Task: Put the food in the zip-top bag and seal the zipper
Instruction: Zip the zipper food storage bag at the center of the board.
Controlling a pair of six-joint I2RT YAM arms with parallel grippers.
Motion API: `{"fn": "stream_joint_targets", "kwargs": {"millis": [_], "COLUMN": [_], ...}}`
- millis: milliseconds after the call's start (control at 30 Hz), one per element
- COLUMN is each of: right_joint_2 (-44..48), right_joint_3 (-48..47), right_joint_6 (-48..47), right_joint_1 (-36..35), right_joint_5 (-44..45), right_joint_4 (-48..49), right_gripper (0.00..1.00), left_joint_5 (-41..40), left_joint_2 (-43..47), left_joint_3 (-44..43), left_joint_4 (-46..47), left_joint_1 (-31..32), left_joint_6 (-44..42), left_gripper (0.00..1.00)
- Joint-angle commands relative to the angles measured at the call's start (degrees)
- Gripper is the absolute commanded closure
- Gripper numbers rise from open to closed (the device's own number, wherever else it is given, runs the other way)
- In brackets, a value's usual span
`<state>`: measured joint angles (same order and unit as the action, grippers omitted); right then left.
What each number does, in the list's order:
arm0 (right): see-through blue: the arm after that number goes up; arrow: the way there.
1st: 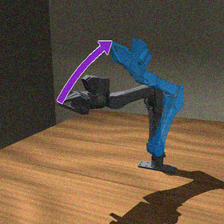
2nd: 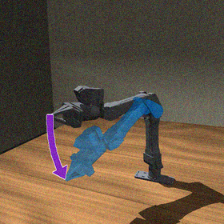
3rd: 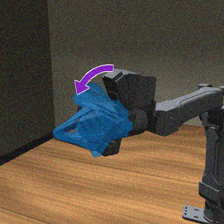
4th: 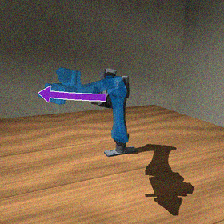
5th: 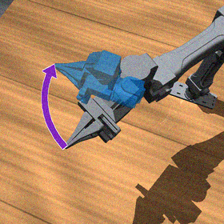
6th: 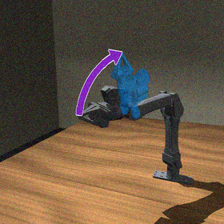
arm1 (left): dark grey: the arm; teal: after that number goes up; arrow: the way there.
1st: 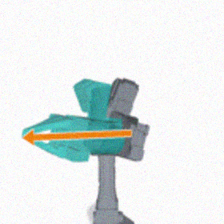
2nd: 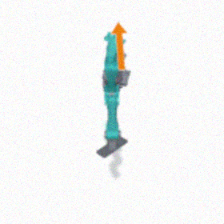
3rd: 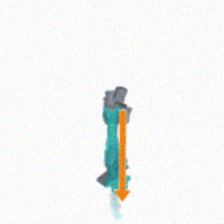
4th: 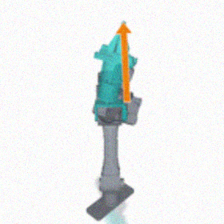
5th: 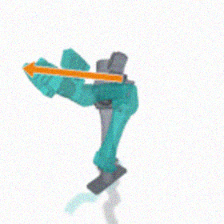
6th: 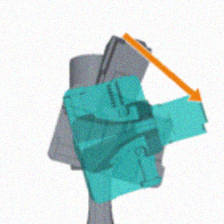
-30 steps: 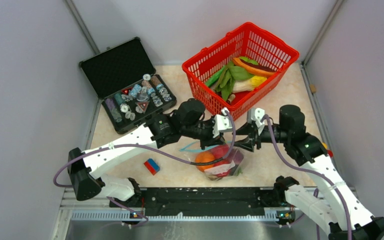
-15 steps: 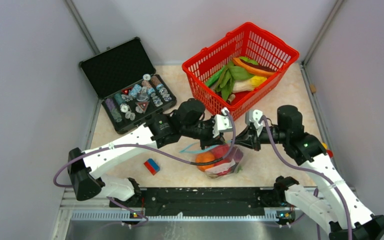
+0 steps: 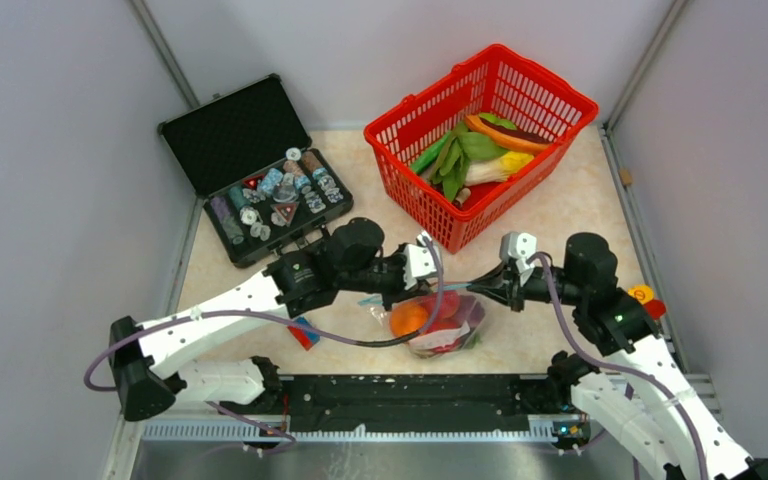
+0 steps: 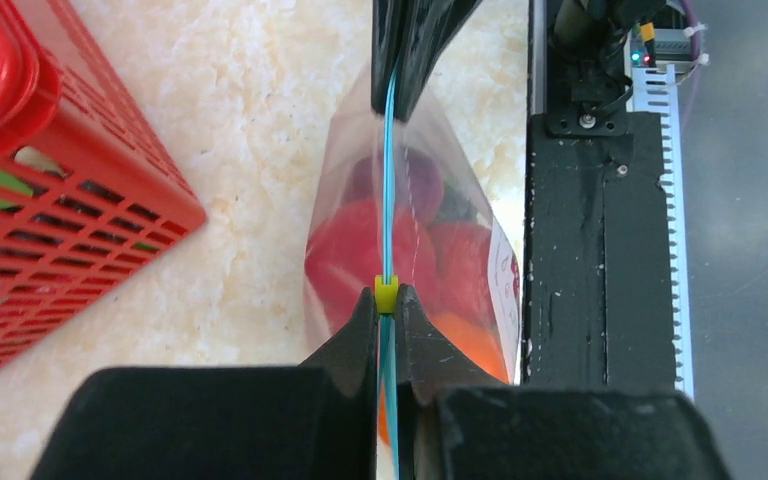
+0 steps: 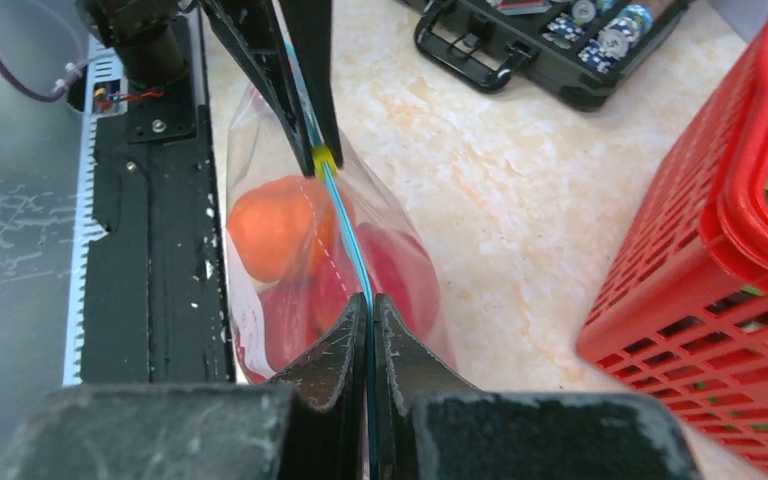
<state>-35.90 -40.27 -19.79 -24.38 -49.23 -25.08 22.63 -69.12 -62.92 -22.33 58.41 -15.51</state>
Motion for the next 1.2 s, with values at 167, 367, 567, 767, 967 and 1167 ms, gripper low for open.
{"fn": "stream_joint_targets", "kwargs": {"millis": [167,367,567,767,967,1167], "right_joint_2": [2.4,2.6,0.5,-4.1,-9.5,-9.9], "right_joint_3": [-0.2,-1.7,-7.2,-13.3,-14.1,-10.6], "right_joint_6": [2.7,3.3,0.6,-4.3,-5.2,-0.3], "right_joint_1": [-0.1,-0.1,-0.1,-0.1,-1.2,-5.3], "right_joint_5": [9.8,6.4,4.1,2.2,-2.1,-1.7], "right_joint_4": [1.9,3.2,0.7,-4.5,-4.9,3.4], "right_gripper": [1.0,0.89,0.36,0.32,0.32,0.32], "left_joint_5": [-8.7,-8.3,-5.2,-3.0,-1.2,-0.7], "left_joint_2": [9.8,12.3,9.2,6.0,3.0,1.3], "left_joint_3": [5.9,6.1,1.2,-2.4,-5.2,-6.5], "left_joint_4": [-3.0,-2.4,-3.3,-4.4,-3.8,-3.1], "left_joint_1": [-1.2,-1.4,-1.4,-1.4,-1.4,-1.3], "left_joint_6": [1.5,0.8,-1.1,-2.8,-3.1,-2.7], "left_gripper": [1.0,1.0,1.0,1.0,1.0,1.0]}}
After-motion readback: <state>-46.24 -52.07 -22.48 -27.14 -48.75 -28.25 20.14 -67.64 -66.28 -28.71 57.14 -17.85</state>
